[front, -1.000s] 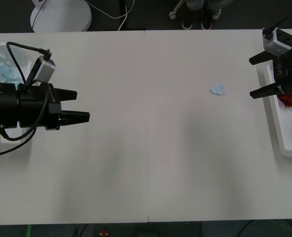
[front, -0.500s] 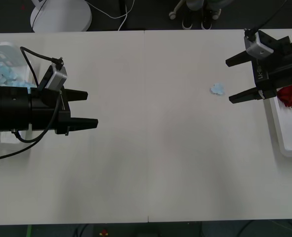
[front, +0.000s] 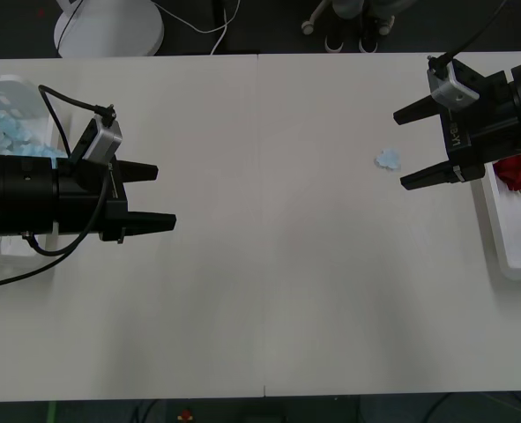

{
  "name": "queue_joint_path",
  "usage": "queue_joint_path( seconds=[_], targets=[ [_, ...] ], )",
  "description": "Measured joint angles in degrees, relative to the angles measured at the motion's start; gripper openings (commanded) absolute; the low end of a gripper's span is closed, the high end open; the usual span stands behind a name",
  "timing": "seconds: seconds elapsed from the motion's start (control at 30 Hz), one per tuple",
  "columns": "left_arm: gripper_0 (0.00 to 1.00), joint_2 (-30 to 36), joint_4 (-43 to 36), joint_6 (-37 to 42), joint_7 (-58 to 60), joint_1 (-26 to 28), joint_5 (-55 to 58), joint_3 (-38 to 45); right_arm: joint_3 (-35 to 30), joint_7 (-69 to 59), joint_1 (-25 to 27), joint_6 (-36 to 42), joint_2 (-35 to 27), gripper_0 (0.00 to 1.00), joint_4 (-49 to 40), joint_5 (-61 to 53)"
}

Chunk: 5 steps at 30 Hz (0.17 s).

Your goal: Put the red flowers into the right box and the blue flowers into the left box

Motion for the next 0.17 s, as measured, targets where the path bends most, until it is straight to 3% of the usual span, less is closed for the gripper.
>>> queue_joint_path(
  seconds=[0.17],
  targets=[
    [1.0, 0.0, 0.0, 0.0, 0.0, 0.0, 0.0, 0.0, 0.0, 0.0, 0.0, -0.12, 0.01, 1.0, 0.0, 0.01]
  ],
)
